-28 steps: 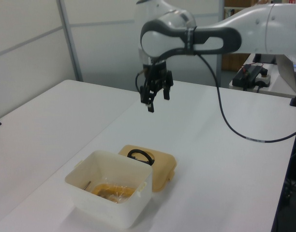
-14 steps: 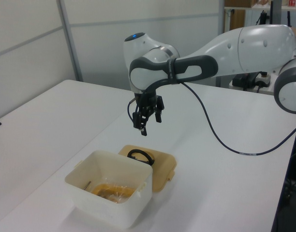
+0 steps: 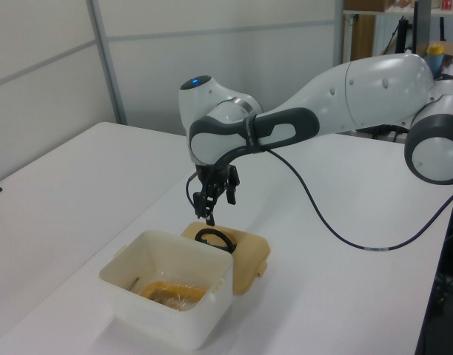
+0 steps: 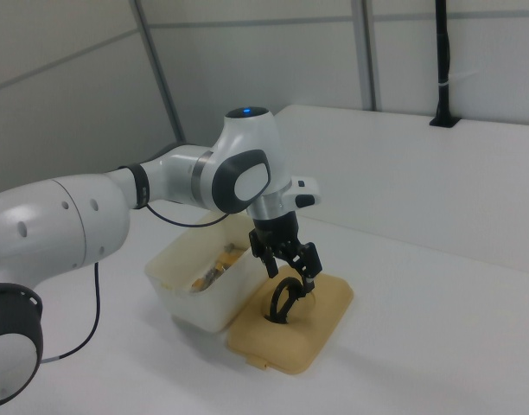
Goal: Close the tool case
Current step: 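Lower the open gripper down onto the black handle of the beige lid, then close the gripper around the black handle of the beige lid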
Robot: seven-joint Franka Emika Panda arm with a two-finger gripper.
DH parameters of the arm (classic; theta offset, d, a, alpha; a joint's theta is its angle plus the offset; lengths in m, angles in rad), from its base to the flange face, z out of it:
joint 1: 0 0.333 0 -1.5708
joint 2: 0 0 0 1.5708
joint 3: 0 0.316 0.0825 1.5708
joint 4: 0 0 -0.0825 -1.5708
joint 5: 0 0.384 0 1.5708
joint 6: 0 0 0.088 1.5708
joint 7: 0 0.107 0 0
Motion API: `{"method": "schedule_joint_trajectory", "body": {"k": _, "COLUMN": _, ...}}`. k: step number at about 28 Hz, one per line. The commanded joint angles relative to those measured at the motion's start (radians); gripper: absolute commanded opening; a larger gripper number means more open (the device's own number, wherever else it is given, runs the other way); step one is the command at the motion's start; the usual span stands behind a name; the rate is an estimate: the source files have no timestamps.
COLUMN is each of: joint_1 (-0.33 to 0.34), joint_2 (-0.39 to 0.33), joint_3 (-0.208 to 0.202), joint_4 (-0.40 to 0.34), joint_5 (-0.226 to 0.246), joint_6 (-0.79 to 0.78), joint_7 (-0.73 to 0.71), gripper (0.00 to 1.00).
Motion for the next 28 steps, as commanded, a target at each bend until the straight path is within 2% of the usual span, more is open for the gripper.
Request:
{"method": "schedule_joint_trajectory", "body": {"k": 1, "joint_1": 0.029, "joint_2": 0.025, "joint_3": -0.005, "joint_4": -0.01, "joint_5": -0.035, "joint_6": 0.05, "joint_7": 0.002, "gripper": 1.0}}
{"method": "schedule_joint_trajectory", "body": {"k": 14, "joint_1": 0.066, "joint_2": 0.036, "joint_3": -0.003, "joint_4": -0.01, "joint_5": -0.039, "joint_6": 0.07, "joint_7": 0.005, "gripper": 1.0}}
{"method": "schedule_joint_trajectory", "body": {"k": 16, "joint_1": 0.066, "joint_2": 0.037, "joint_3": -0.003, "joint_4": -0.01, "joint_5": -0.039, "joint_6": 0.07, "joint_7": 0.005, "gripper": 0.95}}
{"method": "schedule_joint_trajectory", "body": {"k": 17, "joint_1": 0.066, "joint_2": 0.039, "joint_3": -0.003, "joint_4": -0.01, "joint_5": -0.039, "joint_6": 0.07, "joint_7": 0.005, "gripper": 0.85}}
{"method": "schedule_joint_trajectory", "body": {"k": 21, "joint_1": 0.066, "joint_2": 0.048, "joint_3": -0.003, "joint_4": -0.01, "joint_5": -0.04, "joint_6": 0.07, "joint_7": 0.005, "gripper": 0.55}}
{"method": "schedule_joint_trajectory", "body": {"k": 22, "joint_1": 0.066, "joint_2": 0.048, "joint_3": -0.003, "joint_4": -0.01, "joint_5": -0.04, "joint_6": 0.07, "joint_7": 0.005, "gripper": 0.45}}
{"method": "schedule_joint_trajectory", "body": {"k": 27, "joint_1": 0.066, "joint_2": 0.048, "joint_3": -0.003, "joint_4": -0.009, "joint_5": -0.04, "joint_6": 0.07, "joint_7": 0.005, "gripper": 0.24}}
{"method": "schedule_joint_trajectory", "body": {"k": 28, "joint_1": 0.066, "joint_2": 0.048, "joint_3": -0.003, "joint_4": -0.009, "joint_5": -0.04, "joint_6": 0.068, "joint_7": 0.005, "gripper": 0.17}}
